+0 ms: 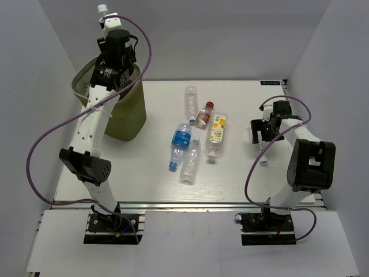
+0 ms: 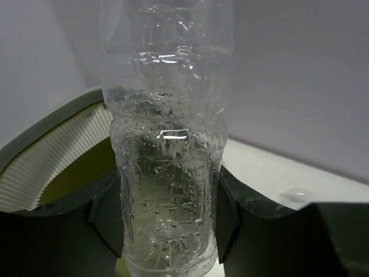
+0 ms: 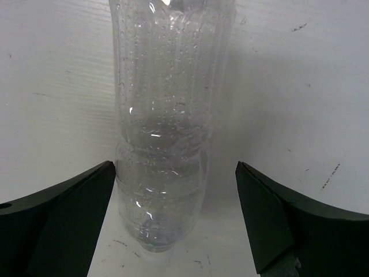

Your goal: Put the plastic bottles in the bin

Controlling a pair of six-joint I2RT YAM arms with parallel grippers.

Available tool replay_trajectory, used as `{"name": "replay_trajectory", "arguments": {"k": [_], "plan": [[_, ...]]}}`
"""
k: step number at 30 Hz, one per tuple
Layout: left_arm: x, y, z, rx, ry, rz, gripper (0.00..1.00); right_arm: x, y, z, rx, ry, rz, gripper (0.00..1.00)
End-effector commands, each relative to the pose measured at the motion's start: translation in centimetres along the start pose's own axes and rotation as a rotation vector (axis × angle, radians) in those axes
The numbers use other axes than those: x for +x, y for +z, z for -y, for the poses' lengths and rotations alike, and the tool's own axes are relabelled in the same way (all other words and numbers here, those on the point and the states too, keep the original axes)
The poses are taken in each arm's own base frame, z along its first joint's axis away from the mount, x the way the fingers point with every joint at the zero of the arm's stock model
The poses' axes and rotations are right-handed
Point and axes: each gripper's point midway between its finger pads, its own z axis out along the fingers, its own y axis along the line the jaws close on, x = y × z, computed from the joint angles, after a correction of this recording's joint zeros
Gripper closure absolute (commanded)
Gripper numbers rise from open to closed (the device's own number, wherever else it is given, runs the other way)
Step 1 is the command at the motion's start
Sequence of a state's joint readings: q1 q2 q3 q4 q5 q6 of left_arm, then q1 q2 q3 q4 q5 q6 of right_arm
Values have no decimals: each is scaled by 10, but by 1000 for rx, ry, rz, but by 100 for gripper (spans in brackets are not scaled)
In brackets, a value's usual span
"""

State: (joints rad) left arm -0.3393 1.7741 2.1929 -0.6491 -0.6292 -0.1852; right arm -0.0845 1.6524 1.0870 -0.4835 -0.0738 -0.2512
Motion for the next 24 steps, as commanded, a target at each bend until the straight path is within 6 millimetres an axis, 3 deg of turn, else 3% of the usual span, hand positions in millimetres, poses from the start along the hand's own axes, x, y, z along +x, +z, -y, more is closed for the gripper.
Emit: {"name": "replay_trajectory", "arguments": {"k": [1,2,4,7,9,11,13,14,15,16,17,18,20,21,23,24], "plan": [[6,6,-46,-134,11,-38,65,-5,-2,5,18,-18,38,10],[9,7,-53,-148,22,-55,63,-3,0,5,19,-19,29,10],[32,10,-59,-150,32,-111,41,-4,3,7,27,-19,24,10],[37,8,-64,-132,22,-130,0,-3,9,14,57,-6,3,10],[29,3,-60,-92,21,-121,0,4,18,16,64,4,-30,10],[21,-8,-43,-9,41,-106,0,7,26,16,55,7,-49,10],[3,-25,-16,170,51,-66,0,13,32,13,40,9,-73,11],[5,-31,0,278,78,-65,0,13,35,11,28,11,-72,17],[8,-53,39,528,95,-69,0,13,36,10,19,13,-72,22],[25,-60,60,673,112,-71,0,14,38,6,-9,15,-74,29],[27,-91,83,870,117,-55,0,13,39,4,-26,9,-72,38],[60,-125,110,1119,120,-130,0,14,38,1,-45,7,-77,57],[98,-160,128,1310,115,-265,0,-2,24,-5,-82,-32,-22,71],[134,-171,136,1340,135,-370,0,-8,19,-6,-86,-44,-1,76],[180,-184,133,1318,173,-495,0,-55,-19,-20,-160,-133,172,76],[213,-197,125,1292,199,-567,0,-67,-37,-25,-182,-184,221,76]]}}
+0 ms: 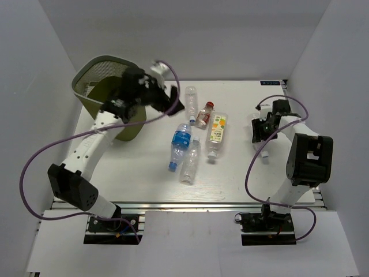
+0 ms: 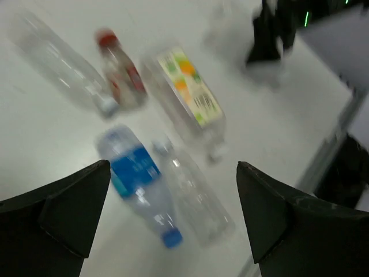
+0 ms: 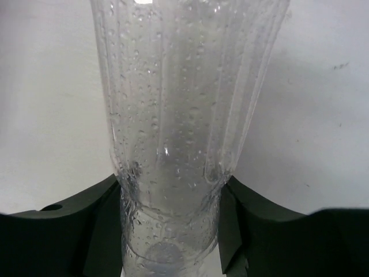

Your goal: Put the plastic bottles in the bin

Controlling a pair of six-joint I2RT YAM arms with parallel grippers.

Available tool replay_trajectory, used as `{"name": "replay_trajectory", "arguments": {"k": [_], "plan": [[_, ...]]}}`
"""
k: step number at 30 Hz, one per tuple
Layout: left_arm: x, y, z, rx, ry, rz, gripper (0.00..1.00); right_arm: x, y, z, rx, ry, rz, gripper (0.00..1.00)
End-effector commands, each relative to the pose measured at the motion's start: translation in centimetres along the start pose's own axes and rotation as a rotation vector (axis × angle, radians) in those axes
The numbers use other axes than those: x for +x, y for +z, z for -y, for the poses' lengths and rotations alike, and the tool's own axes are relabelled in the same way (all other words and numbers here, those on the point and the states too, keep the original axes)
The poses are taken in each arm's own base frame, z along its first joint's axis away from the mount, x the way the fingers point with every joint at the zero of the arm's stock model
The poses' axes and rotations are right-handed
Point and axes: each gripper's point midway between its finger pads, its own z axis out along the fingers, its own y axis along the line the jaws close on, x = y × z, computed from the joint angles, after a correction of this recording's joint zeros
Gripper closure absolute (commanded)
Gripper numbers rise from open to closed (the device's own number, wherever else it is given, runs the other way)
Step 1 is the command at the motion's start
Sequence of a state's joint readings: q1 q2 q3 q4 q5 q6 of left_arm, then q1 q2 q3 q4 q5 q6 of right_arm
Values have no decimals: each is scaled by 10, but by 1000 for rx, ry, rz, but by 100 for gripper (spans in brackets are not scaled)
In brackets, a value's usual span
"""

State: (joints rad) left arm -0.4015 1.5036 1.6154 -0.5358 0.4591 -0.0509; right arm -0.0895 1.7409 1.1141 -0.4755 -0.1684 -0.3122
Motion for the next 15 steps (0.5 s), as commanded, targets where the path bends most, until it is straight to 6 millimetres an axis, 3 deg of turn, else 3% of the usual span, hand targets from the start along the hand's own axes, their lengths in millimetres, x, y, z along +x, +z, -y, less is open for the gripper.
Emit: {"name": "replay_trajectory", "arguments": {"k": [1,2,3,4,5,6,8,9,10,11,12,13,15], "plan": [[100,6,41,161,-51,-242,0,-94,-81,-33,-135,-229,327,76],[135,6,37,127,-95,-315,0,-113,-105,-56,-229,-290,394,78],[150,7,40,108,-98,-343,0,-125,-118,-79,-324,-345,445,78],[164,8,35,76,-97,-370,0,-147,-139,-89,-349,-390,511,79],[191,6,33,38,-146,-430,0,-167,-157,-104,-381,-433,565,79],[201,8,32,21,-153,-442,0,-186,-183,-124,-460,-485,647,79],[221,7,28,-30,-170,-452,0,-206,-188,-173,-582,-517,670,79],[225,7,30,-48,-189,-452,0,-232,-224,-193,-621,-588,779,79],[228,7,30,-68,-184,-447,0,-241,-215,-213,-698,-562,763,81],[235,4,26,-98,-193,-450,0,-245,-219,-238,-751,-593,774,81],[234,1,29,-103,-192,-443,0,-259,-242,-265,-789,-665,855,82],[236,-1,28,-112,-190,-442,0,-269,-243,-276,-823,-658,883,84],[237,-3,32,-107,-194,-441,0,-274,-241,-318,-943,-627,862,84]]}}
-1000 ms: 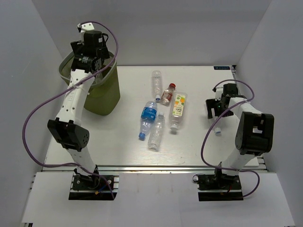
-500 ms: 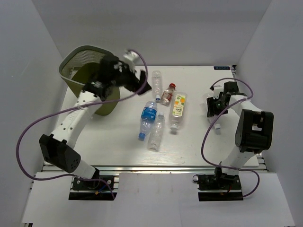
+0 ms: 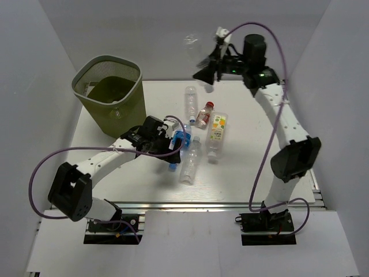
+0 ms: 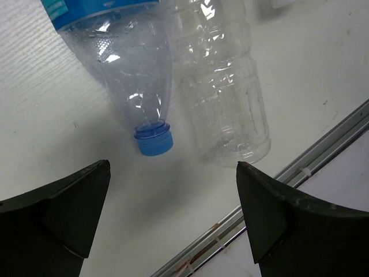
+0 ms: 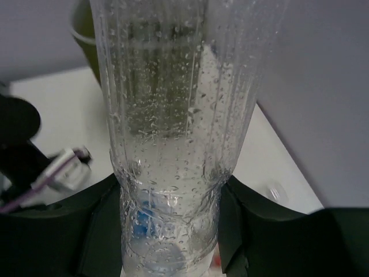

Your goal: Put the plastic bottles in the bin

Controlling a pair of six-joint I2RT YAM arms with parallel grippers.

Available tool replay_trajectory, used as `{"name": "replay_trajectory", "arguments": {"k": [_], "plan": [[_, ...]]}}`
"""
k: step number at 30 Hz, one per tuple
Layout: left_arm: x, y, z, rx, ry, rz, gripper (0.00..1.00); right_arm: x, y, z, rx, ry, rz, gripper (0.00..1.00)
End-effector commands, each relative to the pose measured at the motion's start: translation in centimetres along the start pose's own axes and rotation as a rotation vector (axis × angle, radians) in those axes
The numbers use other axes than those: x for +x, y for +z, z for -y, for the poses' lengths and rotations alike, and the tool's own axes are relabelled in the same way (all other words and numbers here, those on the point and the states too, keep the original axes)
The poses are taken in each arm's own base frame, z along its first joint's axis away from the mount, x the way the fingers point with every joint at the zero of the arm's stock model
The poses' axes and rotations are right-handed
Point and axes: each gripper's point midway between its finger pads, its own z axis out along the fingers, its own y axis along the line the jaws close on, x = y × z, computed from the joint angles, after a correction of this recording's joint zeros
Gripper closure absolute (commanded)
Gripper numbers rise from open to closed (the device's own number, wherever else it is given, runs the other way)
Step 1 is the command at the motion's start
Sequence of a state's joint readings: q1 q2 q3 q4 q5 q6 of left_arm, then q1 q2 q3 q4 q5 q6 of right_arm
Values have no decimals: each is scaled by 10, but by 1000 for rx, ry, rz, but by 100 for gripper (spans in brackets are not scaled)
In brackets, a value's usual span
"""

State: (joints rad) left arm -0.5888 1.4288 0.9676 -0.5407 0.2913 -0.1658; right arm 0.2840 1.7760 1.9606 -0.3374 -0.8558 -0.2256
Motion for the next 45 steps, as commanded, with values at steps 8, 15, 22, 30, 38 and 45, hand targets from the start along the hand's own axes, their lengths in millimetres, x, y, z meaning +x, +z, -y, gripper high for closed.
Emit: {"name": "replay_trajectory", "arguments": {"k": [8,15,22,30,38,45], "plan": [[3,-18,15,-1,-61,112,0,-79,127,-59,-293,-35,434,83],[26,-22,20,1,-78,91,0,-122,166,-98,-276,-106,615,87],[37,-19,16,-11,-111,78,0,-133,195,-119,-199,-147,712,83],[38,-20,23,7,-97,67,0,-139,228,-118,37,-216,827,83],[47,-22,25,3,-107,36,0,-104,263,-127,100,-225,810,15],[30,-17,25,-8,-97,101,0,-132,238,-115,153,-249,829,10]]}}
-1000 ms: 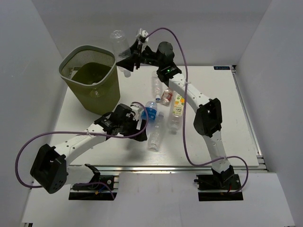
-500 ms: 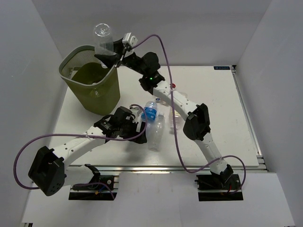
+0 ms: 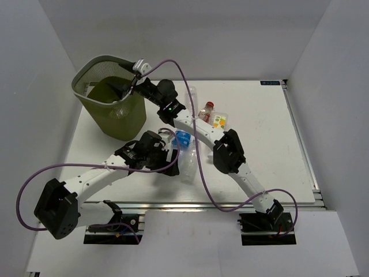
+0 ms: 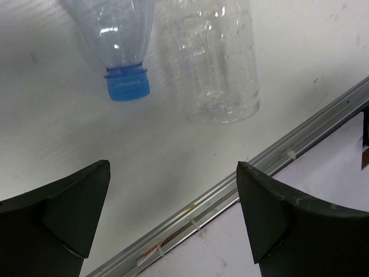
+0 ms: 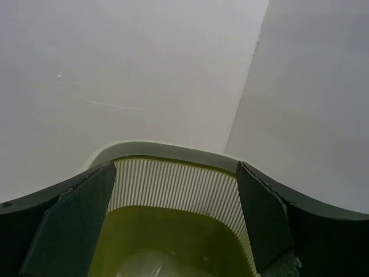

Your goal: Put the plastic bottles in the bin

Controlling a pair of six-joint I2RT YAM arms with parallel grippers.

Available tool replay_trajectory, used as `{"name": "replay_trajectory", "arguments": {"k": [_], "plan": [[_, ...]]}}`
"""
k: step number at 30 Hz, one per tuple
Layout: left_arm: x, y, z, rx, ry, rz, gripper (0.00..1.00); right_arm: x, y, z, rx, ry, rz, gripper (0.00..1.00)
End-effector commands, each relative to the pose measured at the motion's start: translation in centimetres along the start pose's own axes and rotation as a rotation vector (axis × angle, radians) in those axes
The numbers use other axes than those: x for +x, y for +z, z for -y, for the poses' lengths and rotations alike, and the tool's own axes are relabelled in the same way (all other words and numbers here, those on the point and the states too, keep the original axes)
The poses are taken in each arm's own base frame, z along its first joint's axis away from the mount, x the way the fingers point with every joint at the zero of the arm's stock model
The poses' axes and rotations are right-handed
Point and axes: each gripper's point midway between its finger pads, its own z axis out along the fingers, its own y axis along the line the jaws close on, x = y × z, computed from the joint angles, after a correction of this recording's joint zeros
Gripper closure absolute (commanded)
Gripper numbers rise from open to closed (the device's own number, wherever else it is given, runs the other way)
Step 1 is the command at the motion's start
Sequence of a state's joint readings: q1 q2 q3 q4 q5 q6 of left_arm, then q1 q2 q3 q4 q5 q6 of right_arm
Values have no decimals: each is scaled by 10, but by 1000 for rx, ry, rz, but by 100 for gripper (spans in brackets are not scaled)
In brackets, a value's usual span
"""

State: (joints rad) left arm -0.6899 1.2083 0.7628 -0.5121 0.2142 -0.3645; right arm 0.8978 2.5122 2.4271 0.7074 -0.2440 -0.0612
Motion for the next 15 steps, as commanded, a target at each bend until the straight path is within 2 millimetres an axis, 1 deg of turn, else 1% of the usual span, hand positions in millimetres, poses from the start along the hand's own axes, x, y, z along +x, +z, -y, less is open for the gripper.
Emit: {"name": "replay_trajectory", "arguments": {"k": [1,2,3,4,5,6,7,8,9,10,11,12,13,14,15], "plan": [[-19,3,4,6,12,73,0,-116,5,36,98,-100,182,10],[-25,6,4,-1,14,90,0,-141,1,48,114,-119,203,10],[-32,10,5,7,18,111,0,-141,-2,55,133,-124,187,11],[-32,15,8,14,26,111,0,-150,-7,67,177,-114,141,21],[-31,24,5,9,23,98,0,-172,-16,89,220,-125,140,35],[-38,29,7,18,28,122,0,-197,-24,102,260,-110,148,58],[-37,34,9,24,36,117,0,-161,-35,114,316,-68,17,81],[-40,38,11,34,37,117,0,-160,-53,145,374,-80,-24,100],[-40,47,11,22,43,106,0,-192,-66,150,396,-61,-43,100],[-43,51,5,-13,39,110,0,-150,-96,174,446,-43,-190,100],[-49,54,7,-23,46,118,0,-142,-109,179,462,-30,-241,96],[-54,56,4,-43,56,131,0,-173,-124,171,435,-39,-268,93],[-58,58,-4,-86,54,150,0,-123,-164,184,473,-12,-413,90],[-66,59,-3,-105,60,169,0,-133,-183,176,468,-15,-458,84],[-74,57,-7,-140,59,197,0,-118,-210,164,435,-24,-530,80]]}}
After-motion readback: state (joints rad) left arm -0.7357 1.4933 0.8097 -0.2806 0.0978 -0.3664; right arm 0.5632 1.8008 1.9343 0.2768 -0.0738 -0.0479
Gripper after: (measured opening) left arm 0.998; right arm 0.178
